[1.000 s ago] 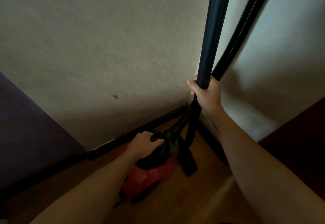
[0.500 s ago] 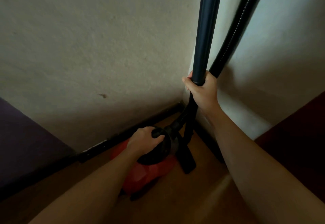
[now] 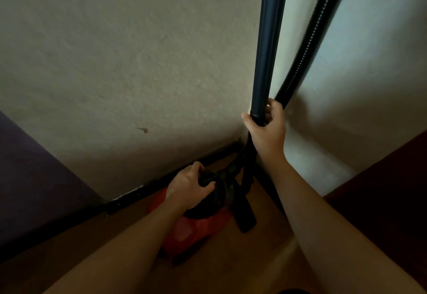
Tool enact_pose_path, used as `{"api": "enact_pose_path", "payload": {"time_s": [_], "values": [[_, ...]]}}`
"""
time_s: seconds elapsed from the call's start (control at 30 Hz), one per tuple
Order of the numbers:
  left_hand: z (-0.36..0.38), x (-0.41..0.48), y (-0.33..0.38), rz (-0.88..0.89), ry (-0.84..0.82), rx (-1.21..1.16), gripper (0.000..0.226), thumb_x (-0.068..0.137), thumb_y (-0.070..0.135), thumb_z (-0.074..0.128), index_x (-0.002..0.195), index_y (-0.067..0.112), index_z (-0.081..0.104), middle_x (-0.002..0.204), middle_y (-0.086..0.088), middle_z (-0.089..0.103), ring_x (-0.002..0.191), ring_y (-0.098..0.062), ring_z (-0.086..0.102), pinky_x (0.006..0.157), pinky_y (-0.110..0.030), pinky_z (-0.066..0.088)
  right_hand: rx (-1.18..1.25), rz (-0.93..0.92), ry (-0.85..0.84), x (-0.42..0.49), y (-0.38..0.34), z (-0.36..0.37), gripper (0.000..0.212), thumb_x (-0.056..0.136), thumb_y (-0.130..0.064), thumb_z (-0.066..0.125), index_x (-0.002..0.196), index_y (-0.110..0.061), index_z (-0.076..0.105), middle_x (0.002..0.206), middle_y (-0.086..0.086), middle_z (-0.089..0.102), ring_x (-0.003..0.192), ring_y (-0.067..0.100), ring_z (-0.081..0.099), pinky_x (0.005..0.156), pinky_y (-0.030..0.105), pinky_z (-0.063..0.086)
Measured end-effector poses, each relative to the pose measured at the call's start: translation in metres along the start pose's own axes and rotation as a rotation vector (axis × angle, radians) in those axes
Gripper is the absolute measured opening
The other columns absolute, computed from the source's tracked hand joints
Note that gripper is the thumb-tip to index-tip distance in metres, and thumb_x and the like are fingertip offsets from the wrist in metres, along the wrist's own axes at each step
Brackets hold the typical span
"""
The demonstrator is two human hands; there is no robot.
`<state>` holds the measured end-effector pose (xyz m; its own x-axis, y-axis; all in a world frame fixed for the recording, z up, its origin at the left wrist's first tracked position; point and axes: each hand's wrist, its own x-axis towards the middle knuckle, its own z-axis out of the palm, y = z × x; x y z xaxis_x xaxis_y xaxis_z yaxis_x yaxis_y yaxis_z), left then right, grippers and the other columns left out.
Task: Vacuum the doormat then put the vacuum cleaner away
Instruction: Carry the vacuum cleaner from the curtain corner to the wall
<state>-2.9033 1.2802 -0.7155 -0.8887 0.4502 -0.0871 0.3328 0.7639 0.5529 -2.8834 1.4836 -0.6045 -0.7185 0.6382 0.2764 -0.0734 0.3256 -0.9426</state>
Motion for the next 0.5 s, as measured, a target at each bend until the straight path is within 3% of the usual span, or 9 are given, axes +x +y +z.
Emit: {"api": "enact_pose_path", "payload": {"time_s": [0.17, 0.33, 0.5], "values": [[-0.018, -0.003, 0.002, 0.032, -0.018, -0.059, 0.060, 0.087, 0.058, 0.063, 0.134, 0.026, 0.045, 0.125, 0.005, 0.055, 0.111, -0.015, 0.057, 0.086, -0.032, 0.054, -0.044, -0.045, 0.103, -0.020, -0.012, -0.006, 0.067, 0.083, -0.023, 0.083, 0.141, -0.024, 0.049, 0.130, -0.006, 0.059, 0.120, 0.007, 0.057, 0.100, 0.020, 0.047], [-0.042, -0.007, 0.004, 0.068, 0.014, -0.079, 0.061, 0.085, 0.059, 0.064, 0.133, 0.026, 0.045, 0.125, 0.005, 0.056, 0.112, -0.015, 0.058, 0.089, -0.036, 0.055, -0.109, -0.184, 0.168, -0.042, -0.032, -0.008, 0.058, 0.082, -0.022, 0.083, 0.133, -0.019, 0.055, 0.128, -0.002, 0.060, 0.117, 0.008, 0.058, 0.094, 0.013, 0.044], [-0.072, -0.021, -0.007, 0.094, 0.089, -0.102, 0.060, 0.084, 0.057, 0.066, 0.132, 0.026, 0.048, 0.127, 0.006, 0.057, 0.114, -0.014, 0.057, 0.091, -0.037, 0.054, -0.122, -0.264, 0.010, -0.070, -0.042, 0.012, 0.048, 0.082, -0.022, 0.083, 0.125, -0.014, 0.062, 0.119, -0.001, 0.063, 0.113, 0.009, 0.061, 0.094, 0.022, 0.049]]}}
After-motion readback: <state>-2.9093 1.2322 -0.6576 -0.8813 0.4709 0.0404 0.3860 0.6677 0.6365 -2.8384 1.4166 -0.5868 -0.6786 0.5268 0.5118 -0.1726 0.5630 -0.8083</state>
